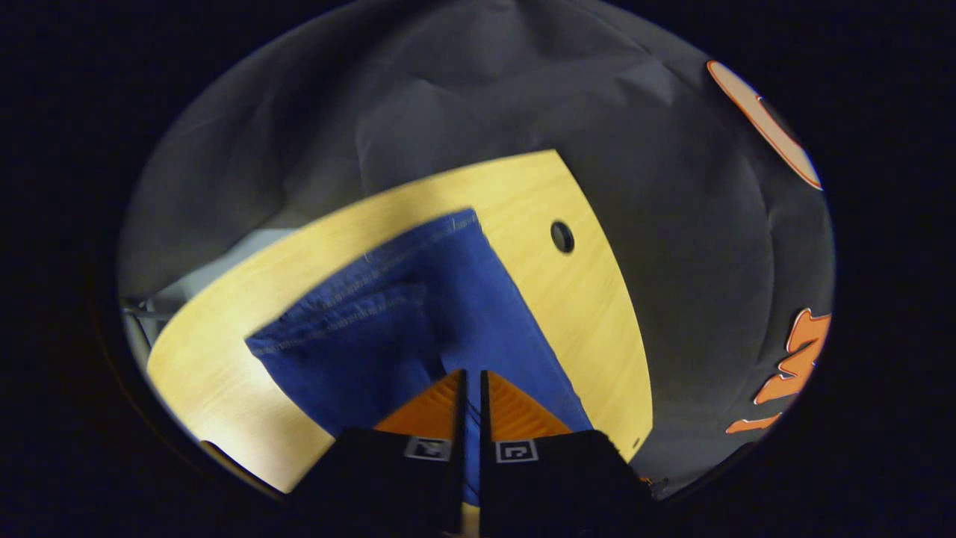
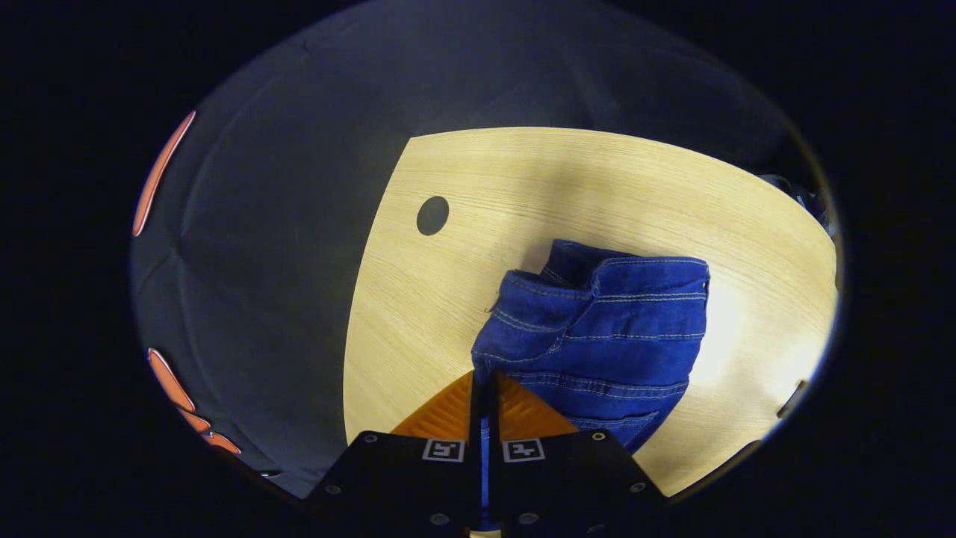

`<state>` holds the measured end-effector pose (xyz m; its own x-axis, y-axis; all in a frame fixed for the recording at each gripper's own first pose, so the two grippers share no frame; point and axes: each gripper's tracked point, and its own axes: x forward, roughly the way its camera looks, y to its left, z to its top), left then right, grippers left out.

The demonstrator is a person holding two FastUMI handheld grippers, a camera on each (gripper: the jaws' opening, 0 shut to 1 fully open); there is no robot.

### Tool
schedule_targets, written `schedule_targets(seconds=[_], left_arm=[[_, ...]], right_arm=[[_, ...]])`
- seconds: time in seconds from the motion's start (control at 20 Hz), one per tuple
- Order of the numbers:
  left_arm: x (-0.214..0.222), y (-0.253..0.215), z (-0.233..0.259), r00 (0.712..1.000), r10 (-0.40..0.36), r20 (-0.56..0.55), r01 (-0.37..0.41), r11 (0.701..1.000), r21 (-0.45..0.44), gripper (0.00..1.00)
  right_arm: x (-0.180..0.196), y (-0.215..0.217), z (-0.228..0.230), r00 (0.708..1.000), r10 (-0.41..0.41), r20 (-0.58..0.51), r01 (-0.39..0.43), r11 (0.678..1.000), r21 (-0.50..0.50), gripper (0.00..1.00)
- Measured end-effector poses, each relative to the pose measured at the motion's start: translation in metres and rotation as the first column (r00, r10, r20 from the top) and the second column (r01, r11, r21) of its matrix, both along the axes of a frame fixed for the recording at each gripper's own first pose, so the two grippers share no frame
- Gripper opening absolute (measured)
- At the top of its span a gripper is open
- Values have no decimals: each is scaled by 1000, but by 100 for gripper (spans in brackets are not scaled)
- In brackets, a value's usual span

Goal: Grasp the waist and the cuffs of the jeans and fold them to make the two legs overlap; first hold the waist and fold one-third of the jeans toward the cuffs, then hold the cuffs and fold the remaining one-third in the same direction to finish folding.

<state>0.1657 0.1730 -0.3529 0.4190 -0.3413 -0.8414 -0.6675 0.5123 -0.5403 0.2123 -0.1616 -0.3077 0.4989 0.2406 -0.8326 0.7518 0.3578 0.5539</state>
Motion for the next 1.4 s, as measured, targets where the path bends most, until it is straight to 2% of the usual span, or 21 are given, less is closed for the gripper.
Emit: schedule_targets(seconds=[0.1, 0.15, 0.2, 0.25, 0.3, 0.35, 0.5, 0.55, 0.65, 0.75, 0.8, 0.85, 1.05, 1.15, 1.2, 1.25, 1.3, 1.35, 1.4], left_arm=[[-6, -9, -26, 998, 0, -59, -1, 1000, -14, 31], [-19, -9, -20, 996, 0, -94, -1, 1000, -7, 47], [-26, -8, -26, 991, 10, -130, -10, 1000, -1, 47], [-26, -9, -33, 989, 13, -150, -14, 1000, -3, 40], [-19, -10, -38, 990, 25, -140, -27, 1000, -10, 47], [-16, -11, -44, 987, 20, -158, -20, 1000, 4, 47], [-9, -10, -51, 985, -51, -164, 62, 996, 64, 46], [-10, -10, -68, 976, -66, -208, 88, 991, 98, 39], [0, -5, -52, 977, -100, -190, 121, 987, 103, 5], [6, -8, -38, 984, -122, -129, 137, 984, 115, 0], [11, 1, -32, 990, -88, -107, 104, 983, 151, 0], [16, 3, -27, 992, -86, -94, 99, 985, 142, 0], [46, 28, -18, 995, 92, -40, -88, 992, 93, 0], [59, 25, -12, 997, 75, -12, -74, 993, 91, 0], [66, 24, -12, 998, 56, 8, -57, 991, 119, 0], [75, 19, -6, 999, 29, 38, -33, 992, 125, 0], [83, 16, 3, 997, 11, 76, -21, 991, 132, 2], [90, 13, 9, 994, -9, 113, -7, 990, 138, 7], [93, 14, 21, 990, -28, 137, 7, 988, 151, 14]], right_arm=[[-1, -1, 0, 1000, -3, -1, 3, 1000, 4, 4], [-2, -2, 1, 1000, -5, -3, 5, 1000, 6, 4], [-1, -2, 1, 1000, -5, -3, 5, 1000, 5, 4], [-2, -2, 0, 1000, 0, -5, 0, 1000, 3, 4], [-1, -3, 0, 1000, 1, -3, -1, 1000, -1, 4], [-3, -1, 0, 1000, 6, -2, -6, 1000, -2, 4], [-3, -2, 0, 1000, -2, -3, 2, 1000, 2, 4], [-2, -2, 1, 1000, 4, -4, -4, 1000, 7, 4], [-2, -2, 1, 1000, 3, -4, -2, 1000, 12, 4], [-1, -3, 1, 1000, -8, -4, 8, 1000, 17, 5], [-2, -2, 3, 1000, -22, -7, 22, 999, 28, 4], [-1, -5, 4, 999, -43, -12, 43, 998, 39, 4], [7, -12, -2, 993, -113, -42, 116, 991, 66, 4], [11, -10, -9, 992, -115, -57, 118, 991, 69, 5], [12, -9, -9, 993, -110, -53, 114, 991, 71, 10], [11, -10, -7, 993, -106, -49, 109, 991, 76, 5], [12, -9, 0, 994, -104, -26, 106, 991, 83, 5], [16, -14, 5, 995, -101, 6, 100, 992, 79, 11], [13, -22, 12, 995, -100, 27, 99, 993, 60, 23]])
